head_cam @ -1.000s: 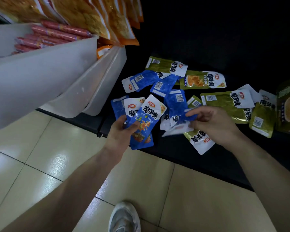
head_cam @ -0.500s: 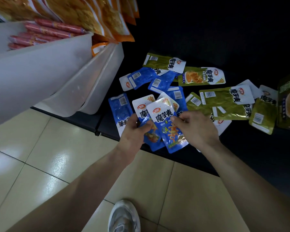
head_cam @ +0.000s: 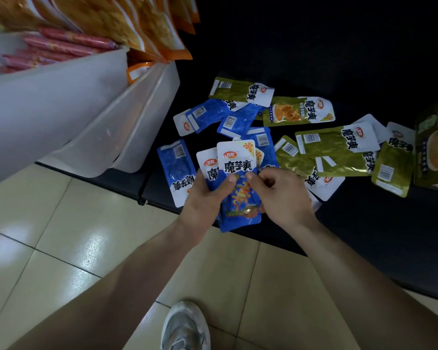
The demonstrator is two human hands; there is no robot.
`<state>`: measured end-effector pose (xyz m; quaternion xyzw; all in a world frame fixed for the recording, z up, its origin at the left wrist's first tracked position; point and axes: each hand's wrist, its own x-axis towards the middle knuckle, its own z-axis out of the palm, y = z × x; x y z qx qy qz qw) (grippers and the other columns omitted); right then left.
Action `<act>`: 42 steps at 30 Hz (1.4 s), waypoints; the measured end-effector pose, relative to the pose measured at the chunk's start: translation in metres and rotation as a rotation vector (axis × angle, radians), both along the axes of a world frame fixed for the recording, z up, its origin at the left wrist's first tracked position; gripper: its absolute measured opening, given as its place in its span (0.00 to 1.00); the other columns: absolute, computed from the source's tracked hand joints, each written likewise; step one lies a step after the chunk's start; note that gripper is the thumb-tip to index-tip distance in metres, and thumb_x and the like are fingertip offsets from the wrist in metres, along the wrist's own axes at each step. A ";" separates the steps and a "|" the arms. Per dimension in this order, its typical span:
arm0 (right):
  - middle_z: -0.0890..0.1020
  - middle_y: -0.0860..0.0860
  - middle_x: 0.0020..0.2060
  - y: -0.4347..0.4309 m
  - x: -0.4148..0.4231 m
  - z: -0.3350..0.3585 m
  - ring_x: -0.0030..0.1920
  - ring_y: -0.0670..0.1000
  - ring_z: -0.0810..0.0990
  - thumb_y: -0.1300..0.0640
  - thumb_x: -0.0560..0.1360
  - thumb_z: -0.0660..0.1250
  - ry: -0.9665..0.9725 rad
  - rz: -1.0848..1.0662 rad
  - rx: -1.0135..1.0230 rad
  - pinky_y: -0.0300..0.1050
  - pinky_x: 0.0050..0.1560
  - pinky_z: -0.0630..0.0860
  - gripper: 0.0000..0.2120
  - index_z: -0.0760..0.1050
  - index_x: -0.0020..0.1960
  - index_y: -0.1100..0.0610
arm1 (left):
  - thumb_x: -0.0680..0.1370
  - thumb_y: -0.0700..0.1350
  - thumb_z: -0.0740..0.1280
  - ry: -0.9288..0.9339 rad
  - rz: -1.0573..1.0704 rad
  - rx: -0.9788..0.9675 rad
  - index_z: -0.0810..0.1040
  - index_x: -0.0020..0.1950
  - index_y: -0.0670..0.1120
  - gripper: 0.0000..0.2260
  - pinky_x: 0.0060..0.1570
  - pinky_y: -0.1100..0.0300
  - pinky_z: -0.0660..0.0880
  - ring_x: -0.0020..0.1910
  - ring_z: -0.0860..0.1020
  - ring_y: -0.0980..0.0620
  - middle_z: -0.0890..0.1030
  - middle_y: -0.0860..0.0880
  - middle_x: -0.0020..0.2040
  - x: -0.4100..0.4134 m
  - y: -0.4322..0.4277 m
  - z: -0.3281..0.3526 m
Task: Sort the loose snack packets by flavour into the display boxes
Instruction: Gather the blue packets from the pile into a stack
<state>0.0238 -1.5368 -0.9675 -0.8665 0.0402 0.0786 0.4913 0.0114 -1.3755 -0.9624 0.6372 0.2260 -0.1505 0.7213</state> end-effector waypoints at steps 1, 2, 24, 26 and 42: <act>0.77 0.53 0.27 -0.001 0.001 0.000 0.31 0.57 0.81 0.46 0.79 0.67 0.011 -0.012 0.011 0.56 0.32 0.78 0.22 0.72 0.33 0.58 | 0.79 0.44 0.70 0.001 0.010 0.010 0.75 0.63 0.47 0.13 0.46 0.51 0.83 0.50 0.85 0.48 0.86 0.50 0.52 -0.001 0.000 -0.001; 0.78 0.53 0.28 -0.002 0.002 0.000 0.31 0.57 0.81 0.45 0.79 0.67 0.024 -0.028 0.030 0.57 0.32 0.79 0.22 0.73 0.33 0.58 | 0.80 0.43 0.68 0.005 0.014 0.014 0.75 0.63 0.46 0.12 0.46 0.48 0.83 0.50 0.85 0.47 0.86 0.49 0.52 -0.002 0.000 -0.001; 0.72 0.58 0.66 -0.008 0.049 -0.009 0.66 0.61 0.70 0.38 0.69 0.76 0.067 0.096 -0.588 0.54 0.59 0.71 0.39 0.65 0.71 0.54 | 0.78 0.47 0.71 0.050 0.091 0.181 0.76 0.62 0.48 0.14 0.52 0.48 0.82 0.49 0.85 0.46 0.85 0.47 0.53 0.006 0.033 -0.011; 0.75 0.56 0.62 -0.011 0.049 -0.011 0.63 0.60 0.73 0.41 0.67 0.78 0.014 0.077 -0.522 0.52 0.55 0.72 0.37 0.66 0.68 0.53 | 0.78 0.47 0.71 0.063 0.098 0.189 0.76 0.62 0.47 0.13 0.51 0.48 0.82 0.48 0.85 0.46 0.85 0.46 0.53 0.006 0.037 -0.013; 0.82 0.50 0.44 -0.043 0.017 -0.004 0.37 0.39 0.79 0.68 0.75 0.68 0.192 0.213 0.087 0.35 0.39 0.76 0.23 0.80 0.53 0.38 | 0.78 0.47 0.71 0.090 0.087 0.190 0.78 0.57 0.49 0.09 0.45 0.54 0.81 0.44 0.86 0.50 0.86 0.48 0.50 0.001 0.042 -0.011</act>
